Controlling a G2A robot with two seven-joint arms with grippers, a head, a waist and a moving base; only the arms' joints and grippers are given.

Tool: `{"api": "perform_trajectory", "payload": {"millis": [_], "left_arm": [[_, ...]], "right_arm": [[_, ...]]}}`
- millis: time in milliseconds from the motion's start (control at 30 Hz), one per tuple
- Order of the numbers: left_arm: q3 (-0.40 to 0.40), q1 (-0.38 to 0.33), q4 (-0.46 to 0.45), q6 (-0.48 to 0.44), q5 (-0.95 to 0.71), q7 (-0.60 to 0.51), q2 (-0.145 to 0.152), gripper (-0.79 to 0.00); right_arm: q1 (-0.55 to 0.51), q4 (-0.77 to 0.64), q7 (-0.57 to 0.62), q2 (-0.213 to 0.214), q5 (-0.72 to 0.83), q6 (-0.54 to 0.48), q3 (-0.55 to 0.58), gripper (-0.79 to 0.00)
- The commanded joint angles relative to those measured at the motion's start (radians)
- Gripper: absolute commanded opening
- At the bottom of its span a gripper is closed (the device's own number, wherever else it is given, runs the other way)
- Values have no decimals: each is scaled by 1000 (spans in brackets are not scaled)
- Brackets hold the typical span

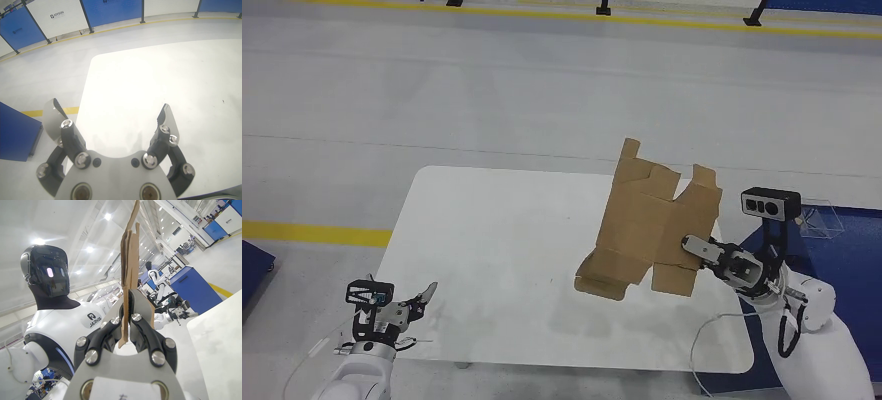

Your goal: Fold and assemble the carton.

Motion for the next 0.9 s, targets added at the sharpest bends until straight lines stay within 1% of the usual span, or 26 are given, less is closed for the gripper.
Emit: {"api": "perform_trajectory", "payload": {"millis": [0,267,333,367,467,500,633,700,867], "left_arm": [[0,0,0,0,0,0,0,0],[0,0,0,0,0,0,0,0],[0,0,0,0,0,0,0,0],[0,0,0,0,0,0,0,0],[0,0,0,0,0,0,0,0],[0,0,0,0,0,0,0,0],[0,0,0,0,0,0,0,0],[0,0,0,0,0,0,0,0],[0,0,0,0,0,0,0,0]], "right_arm": [[0,0,-1,0,0,0,0,-785],[0,-2,-6,0,-2,2,1,-785],[-1,-35,-30,-1,3,7,15,-785],[-4,-48,-37,-2,38,15,19,-785],[-9,-76,-46,-5,217,78,43,-785],[-12,-84,-53,-7,309,123,45,-785],[-7,-100,-75,-16,696,345,71,-785],[-2,-95,-108,-20,880,460,84,-785],[-7,-87,-276,-31,1286,764,79,-785]]}}
